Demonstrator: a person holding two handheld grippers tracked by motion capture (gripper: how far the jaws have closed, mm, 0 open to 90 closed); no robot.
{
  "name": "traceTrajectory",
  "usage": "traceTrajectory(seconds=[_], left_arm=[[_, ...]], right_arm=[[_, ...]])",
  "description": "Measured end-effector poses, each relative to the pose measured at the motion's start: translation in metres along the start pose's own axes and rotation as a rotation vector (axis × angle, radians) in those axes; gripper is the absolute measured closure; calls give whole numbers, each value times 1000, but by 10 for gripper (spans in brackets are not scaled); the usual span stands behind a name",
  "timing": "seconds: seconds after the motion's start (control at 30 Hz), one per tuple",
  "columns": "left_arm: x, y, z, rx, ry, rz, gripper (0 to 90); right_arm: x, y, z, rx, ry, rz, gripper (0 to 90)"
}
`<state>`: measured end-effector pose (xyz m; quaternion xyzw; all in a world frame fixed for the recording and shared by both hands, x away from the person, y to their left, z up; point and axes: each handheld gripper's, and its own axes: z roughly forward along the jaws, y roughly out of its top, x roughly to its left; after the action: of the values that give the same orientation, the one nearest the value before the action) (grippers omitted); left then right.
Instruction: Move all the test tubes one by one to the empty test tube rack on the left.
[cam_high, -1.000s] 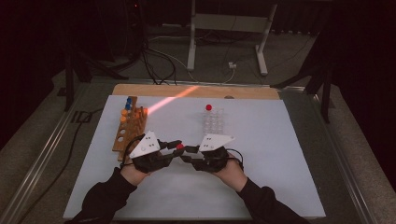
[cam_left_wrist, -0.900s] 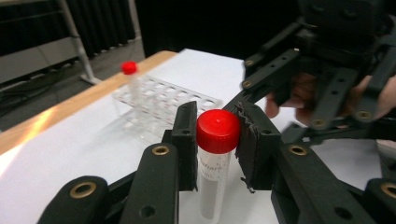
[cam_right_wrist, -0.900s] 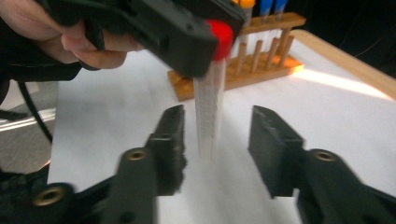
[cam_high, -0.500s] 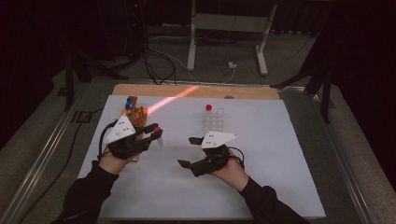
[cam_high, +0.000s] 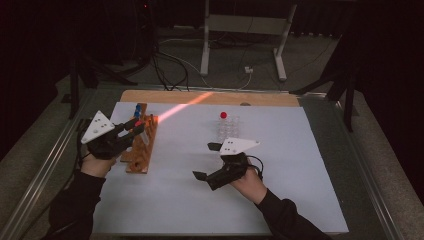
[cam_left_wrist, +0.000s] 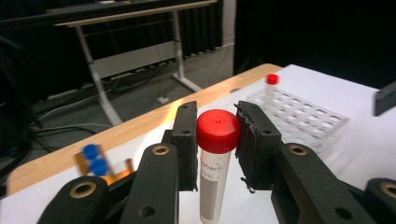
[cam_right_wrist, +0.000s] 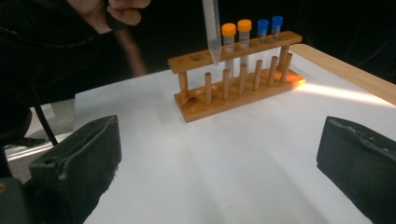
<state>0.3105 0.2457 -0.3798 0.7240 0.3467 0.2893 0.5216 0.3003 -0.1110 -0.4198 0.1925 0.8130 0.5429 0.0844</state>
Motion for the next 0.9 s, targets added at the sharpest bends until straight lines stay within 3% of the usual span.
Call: traceTrajectory(seconds=[0.3, 0.5, 0.77, 0.9], left_arm=[[18, -5, -10, 8, 95, -3, 714], [29, -12, -11, 17, 134, -22, 714], [39, -29, -1, 55, 130, -76, 714], [40, -35, 4, 79, 128, -84, 714]], right_arm=[[-3, -1, -1, -5, -11, -2, 0], [-2, -1, -1, 4, -5, -5, 1], [-3, 0, -2, -2, -2, -5, 1], [-3, -1, -2, -5, -5, -6, 1]])
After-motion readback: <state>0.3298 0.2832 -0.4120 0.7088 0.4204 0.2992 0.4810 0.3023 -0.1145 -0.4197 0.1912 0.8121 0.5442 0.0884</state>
